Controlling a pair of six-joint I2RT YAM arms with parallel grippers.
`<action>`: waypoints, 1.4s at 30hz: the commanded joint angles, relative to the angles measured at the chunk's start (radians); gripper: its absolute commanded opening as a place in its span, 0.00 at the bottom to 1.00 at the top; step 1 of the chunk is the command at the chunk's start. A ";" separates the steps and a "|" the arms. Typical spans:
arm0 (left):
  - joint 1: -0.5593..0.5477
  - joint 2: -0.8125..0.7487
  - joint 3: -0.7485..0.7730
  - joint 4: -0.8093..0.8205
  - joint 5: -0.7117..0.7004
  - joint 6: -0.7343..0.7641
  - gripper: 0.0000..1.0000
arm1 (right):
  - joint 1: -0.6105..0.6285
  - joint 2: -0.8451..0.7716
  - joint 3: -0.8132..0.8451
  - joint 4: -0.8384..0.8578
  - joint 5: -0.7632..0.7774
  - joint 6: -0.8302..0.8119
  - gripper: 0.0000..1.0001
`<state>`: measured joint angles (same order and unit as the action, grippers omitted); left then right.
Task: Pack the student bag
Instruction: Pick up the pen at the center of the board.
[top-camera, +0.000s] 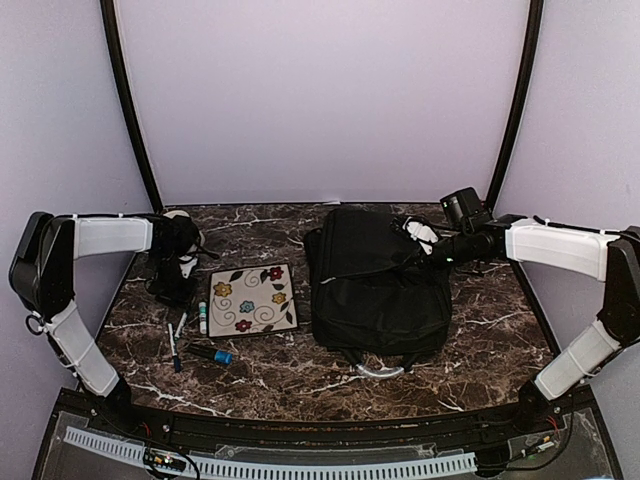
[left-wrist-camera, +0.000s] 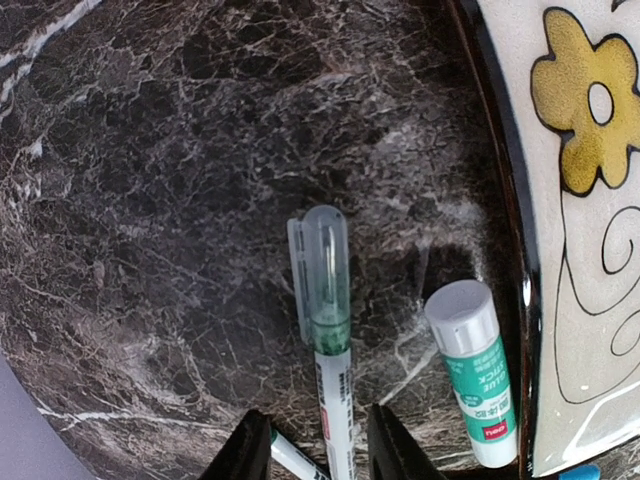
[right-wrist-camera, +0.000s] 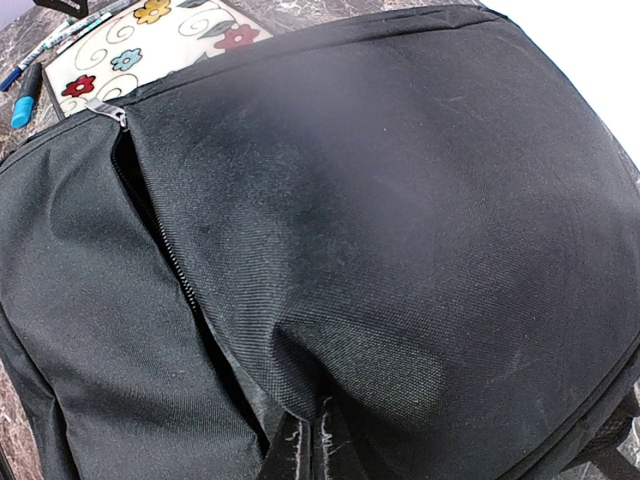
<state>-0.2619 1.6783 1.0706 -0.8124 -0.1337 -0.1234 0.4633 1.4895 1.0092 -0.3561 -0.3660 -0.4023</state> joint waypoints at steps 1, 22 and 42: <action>0.006 0.014 -0.017 0.011 -0.020 -0.002 0.34 | -0.012 0.007 -0.004 0.056 0.013 -0.010 0.00; 0.007 0.080 -0.030 0.035 -0.021 -0.001 0.21 | -0.012 0.019 -0.003 0.051 0.010 -0.012 0.00; 0.023 0.088 -0.029 0.013 -0.009 -0.029 0.11 | -0.012 0.017 -0.002 0.048 0.007 -0.015 0.00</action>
<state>-0.2516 1.7538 1.0573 -0.7723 -0.1284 -0.1398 0.4633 1.4990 1.0092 -0.3588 -0.3679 -0.4099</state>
